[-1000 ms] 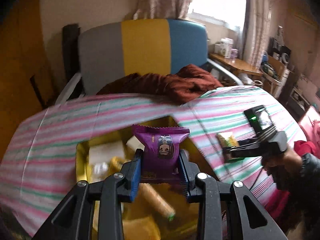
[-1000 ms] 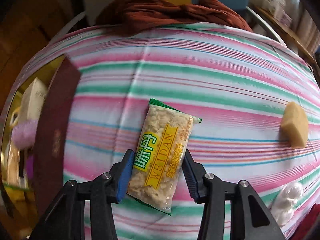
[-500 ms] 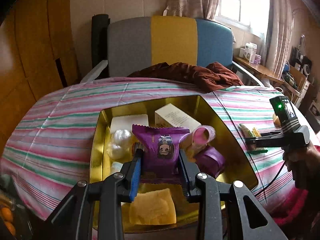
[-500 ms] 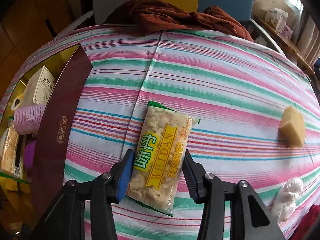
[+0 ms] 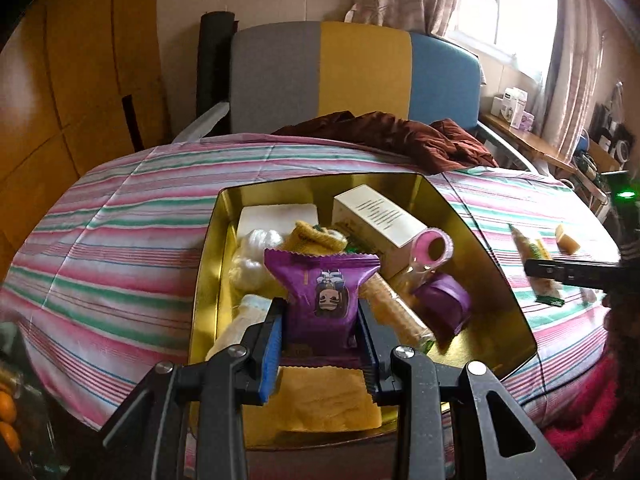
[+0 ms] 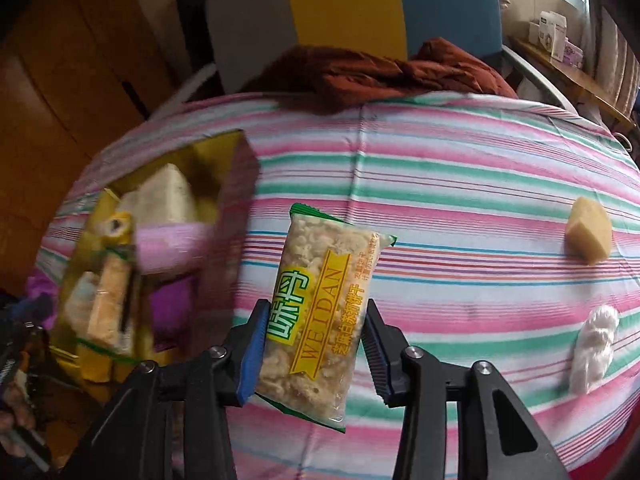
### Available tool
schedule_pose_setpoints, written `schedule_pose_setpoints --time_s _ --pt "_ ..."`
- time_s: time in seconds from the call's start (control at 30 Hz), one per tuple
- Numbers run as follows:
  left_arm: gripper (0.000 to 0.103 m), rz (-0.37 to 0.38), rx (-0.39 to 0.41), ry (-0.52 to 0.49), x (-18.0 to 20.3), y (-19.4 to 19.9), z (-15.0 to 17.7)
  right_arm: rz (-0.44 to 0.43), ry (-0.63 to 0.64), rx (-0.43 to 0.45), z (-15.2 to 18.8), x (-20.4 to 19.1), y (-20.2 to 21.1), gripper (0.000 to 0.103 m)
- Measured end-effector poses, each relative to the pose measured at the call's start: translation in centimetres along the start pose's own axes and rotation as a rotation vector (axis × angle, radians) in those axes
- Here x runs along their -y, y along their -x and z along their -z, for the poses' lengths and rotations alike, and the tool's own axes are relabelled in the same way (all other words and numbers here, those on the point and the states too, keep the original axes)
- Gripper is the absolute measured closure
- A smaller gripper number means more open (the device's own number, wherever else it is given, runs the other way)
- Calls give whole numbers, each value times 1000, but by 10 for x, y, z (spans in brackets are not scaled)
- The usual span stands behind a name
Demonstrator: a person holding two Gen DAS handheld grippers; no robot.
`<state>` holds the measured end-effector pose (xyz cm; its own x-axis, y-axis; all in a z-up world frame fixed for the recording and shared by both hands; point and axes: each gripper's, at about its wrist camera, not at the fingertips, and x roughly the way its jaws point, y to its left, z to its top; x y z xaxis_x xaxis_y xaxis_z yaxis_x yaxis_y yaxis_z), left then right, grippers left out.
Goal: Organize objects
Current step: 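Carry both packets over the gold tray and open both grippers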
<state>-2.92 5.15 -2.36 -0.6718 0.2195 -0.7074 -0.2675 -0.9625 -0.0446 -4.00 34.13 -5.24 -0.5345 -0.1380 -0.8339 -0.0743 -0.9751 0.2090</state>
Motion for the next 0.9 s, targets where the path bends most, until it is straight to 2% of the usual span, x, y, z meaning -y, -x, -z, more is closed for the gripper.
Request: schedule_pose_setpoints --time_s 0.23,0.37,0.5,0.67,0.9 --pt "69 0 -10 13 -6 -2 7 -106 43 87 11 -34 31 59" --pt "69 6 -12 19 -7 -2 7 -169 145 123 15 -72 43 59" --pt "69 35 -26 73 -19 -3 4 -173 272 146 19 -108 46 59" --pt "69 51 -35 142 -38 -4 -2 -198 352 138 18 -131 39 59" --pt "69 71 -28 134 -29 -7 -11 -174 402 108 20 -147 19 59"
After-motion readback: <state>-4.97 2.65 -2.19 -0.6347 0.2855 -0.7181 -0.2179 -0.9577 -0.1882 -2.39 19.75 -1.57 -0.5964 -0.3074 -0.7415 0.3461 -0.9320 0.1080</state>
